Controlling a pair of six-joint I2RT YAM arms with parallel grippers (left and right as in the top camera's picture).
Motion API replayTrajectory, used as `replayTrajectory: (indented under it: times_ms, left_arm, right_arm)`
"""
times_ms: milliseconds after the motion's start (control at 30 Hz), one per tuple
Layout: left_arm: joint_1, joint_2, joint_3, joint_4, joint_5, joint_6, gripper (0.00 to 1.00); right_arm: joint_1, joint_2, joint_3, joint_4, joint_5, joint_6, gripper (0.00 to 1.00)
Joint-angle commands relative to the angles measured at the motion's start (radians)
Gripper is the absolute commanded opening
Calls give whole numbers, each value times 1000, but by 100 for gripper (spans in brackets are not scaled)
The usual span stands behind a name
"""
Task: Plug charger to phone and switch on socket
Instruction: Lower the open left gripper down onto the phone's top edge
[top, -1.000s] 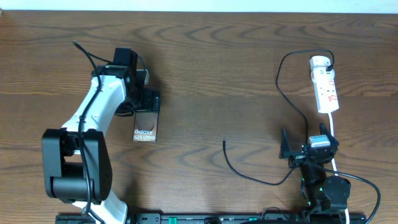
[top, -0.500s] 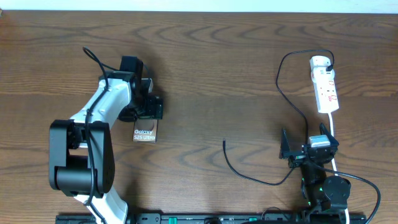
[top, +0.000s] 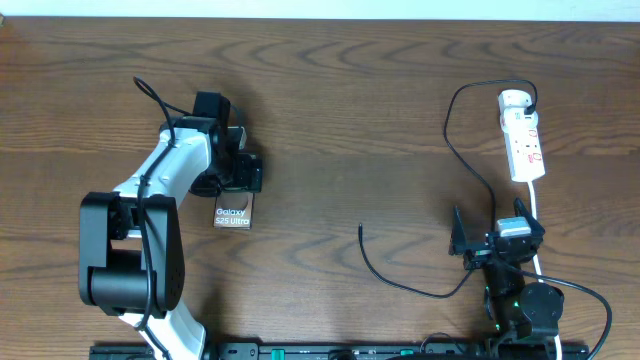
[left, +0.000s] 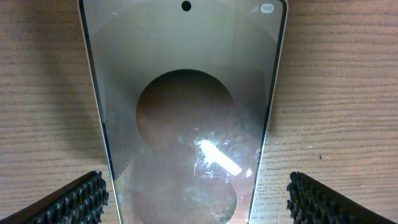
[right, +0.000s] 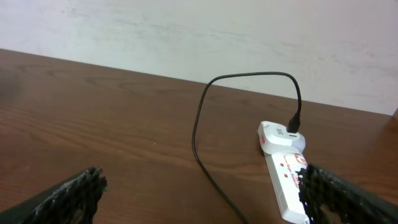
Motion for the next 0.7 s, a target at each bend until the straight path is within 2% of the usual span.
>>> replayTrajectory:
  times_ms: [0,667]
  left_arm:
    - [0,10,-16,2,-10,0,92]
    - [0,10,-76,56,-10,3,93]
  right_arm:
    - [6,-2,-1,-4,2,-7,99]
    - [6,-2,-1,-4,2,-7,99]
